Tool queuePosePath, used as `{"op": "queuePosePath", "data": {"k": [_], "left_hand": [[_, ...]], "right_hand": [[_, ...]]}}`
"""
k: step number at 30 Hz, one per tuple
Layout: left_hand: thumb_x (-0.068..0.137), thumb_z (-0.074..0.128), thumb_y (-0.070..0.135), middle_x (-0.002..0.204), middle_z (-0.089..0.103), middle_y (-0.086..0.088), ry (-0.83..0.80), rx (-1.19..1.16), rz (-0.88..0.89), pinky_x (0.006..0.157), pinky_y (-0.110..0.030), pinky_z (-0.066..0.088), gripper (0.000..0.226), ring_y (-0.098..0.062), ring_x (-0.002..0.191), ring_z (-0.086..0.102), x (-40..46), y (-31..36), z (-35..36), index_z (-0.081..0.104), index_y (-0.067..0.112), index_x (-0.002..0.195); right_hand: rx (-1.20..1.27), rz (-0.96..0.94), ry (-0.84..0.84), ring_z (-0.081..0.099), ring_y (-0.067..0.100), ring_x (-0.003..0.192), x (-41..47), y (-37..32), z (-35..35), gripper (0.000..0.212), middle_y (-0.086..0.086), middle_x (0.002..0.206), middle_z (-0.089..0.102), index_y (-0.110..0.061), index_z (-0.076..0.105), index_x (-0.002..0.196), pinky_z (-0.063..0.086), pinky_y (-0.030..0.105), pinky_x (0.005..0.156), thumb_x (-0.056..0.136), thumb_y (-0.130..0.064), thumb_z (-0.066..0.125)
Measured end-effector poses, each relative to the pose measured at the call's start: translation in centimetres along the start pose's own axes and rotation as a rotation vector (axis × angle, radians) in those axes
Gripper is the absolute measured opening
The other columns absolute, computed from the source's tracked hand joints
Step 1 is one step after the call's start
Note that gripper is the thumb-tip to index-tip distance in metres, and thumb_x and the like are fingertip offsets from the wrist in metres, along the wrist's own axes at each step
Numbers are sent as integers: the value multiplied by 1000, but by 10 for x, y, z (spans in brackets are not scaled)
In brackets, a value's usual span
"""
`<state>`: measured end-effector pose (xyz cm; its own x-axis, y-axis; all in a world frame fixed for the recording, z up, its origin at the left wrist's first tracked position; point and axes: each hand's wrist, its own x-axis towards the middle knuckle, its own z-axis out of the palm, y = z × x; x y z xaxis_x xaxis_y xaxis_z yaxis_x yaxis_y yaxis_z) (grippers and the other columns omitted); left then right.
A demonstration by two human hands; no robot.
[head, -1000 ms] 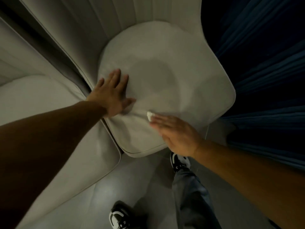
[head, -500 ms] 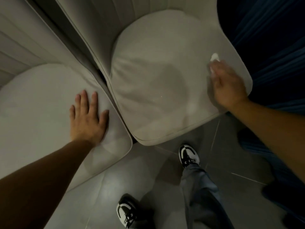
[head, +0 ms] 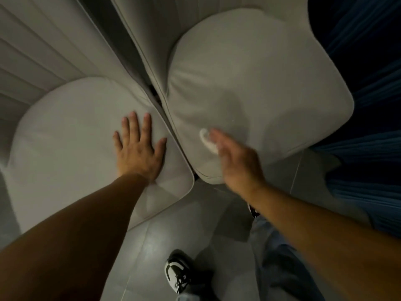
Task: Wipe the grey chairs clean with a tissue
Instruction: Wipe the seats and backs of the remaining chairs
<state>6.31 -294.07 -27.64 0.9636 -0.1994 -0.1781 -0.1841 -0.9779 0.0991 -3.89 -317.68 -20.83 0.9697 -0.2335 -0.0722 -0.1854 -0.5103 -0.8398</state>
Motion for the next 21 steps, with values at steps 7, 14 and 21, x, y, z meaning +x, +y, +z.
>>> {"op": "queuePosePath", "data": {"k": [7, 14, 21], "left_hand": [[99, 10, 70, 171, -3, -2, 70, -2, 23, 125, -50, -2, 70, -22, 156, -6, 0, -3, 10, -13, 38, 158], [100, 15, 65, 171, -2, -4, 75, 17, 23, 125, -53, 2, 72, -24, 156, -5, 0, -2, 8, -1, 32, 161], [98, 24, 60, 171, 1, -5, 75, -27, 30, 125, -54, 3, 72, -25, 157, -3, -2, -3, 6, 4, 31, 162]], "right_hand": [[-177, 19, 174, 49, 3, 123, 111, 23, -44, 39, 0, 139, 57, -19, 58, 135, 26, -3, 98, 102, -31, 42], [-418, -312, -84, 57, 37, 121, 69, 10, 44, 38, 19, 137, 55, -4, 59, 131, 48, 45, 100, 96, -13, 47], [-150, -226, -383, 56, 15, 123, 25, -10, 24, 50, 3, 137, 59, -17, 56, 137, 42, 27, 106, 98, -42, 36]]}}
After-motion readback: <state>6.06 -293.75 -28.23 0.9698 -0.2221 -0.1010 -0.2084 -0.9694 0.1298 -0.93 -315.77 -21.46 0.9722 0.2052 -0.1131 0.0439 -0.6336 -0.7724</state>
